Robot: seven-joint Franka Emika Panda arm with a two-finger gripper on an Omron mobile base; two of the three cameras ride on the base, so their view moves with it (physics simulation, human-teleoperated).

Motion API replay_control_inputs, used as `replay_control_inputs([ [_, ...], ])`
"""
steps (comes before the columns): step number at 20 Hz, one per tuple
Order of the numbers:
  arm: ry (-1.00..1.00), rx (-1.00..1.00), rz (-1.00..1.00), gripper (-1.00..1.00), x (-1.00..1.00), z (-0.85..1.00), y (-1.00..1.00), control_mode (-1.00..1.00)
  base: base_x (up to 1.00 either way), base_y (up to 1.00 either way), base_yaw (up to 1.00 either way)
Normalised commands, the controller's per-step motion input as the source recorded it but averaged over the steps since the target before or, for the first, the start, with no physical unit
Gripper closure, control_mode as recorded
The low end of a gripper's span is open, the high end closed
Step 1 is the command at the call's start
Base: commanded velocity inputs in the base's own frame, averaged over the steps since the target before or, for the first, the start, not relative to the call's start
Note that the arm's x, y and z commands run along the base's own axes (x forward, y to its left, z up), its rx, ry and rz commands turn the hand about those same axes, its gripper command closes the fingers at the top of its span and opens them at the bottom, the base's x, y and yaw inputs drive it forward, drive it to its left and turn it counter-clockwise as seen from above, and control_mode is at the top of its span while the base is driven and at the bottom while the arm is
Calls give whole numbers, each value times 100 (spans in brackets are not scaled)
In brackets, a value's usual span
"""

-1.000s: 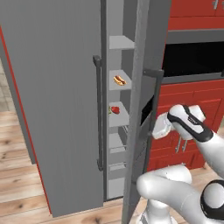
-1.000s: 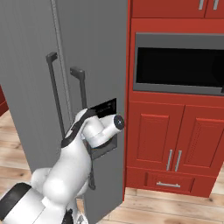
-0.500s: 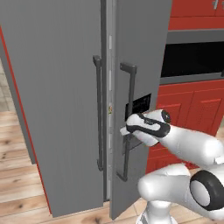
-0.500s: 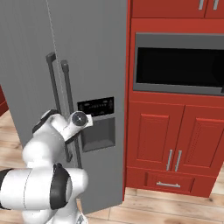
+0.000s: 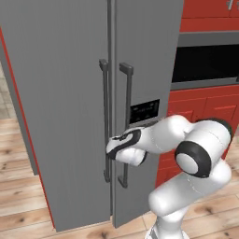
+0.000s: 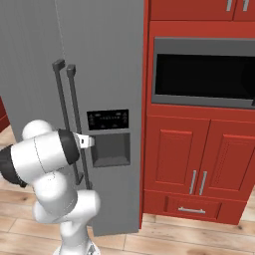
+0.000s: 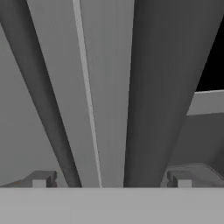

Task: Store the hot dog in the freezer for long-term storage. Close the freezer door after placing the cooked food.

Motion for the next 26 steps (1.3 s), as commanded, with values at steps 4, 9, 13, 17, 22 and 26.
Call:
replay_control_inputs([
  [4,1,-10,-11,-100,14,20,6,-100,0,0,0],
  [9,2,-13,-6,-100,33,41,0,-100,0,0,0],
  [13,8,-7,-4,-100,42,68,0,-100,0,0,0],
  [17,24,-2,-8,-100,47,83,6,-100,0,0,0],
  [22,35,-5,-12,-100,47,75,7,-100,0,0,0],
  [26,34,-7,-14,-100,39,71,19,-100,0,0,0],
])
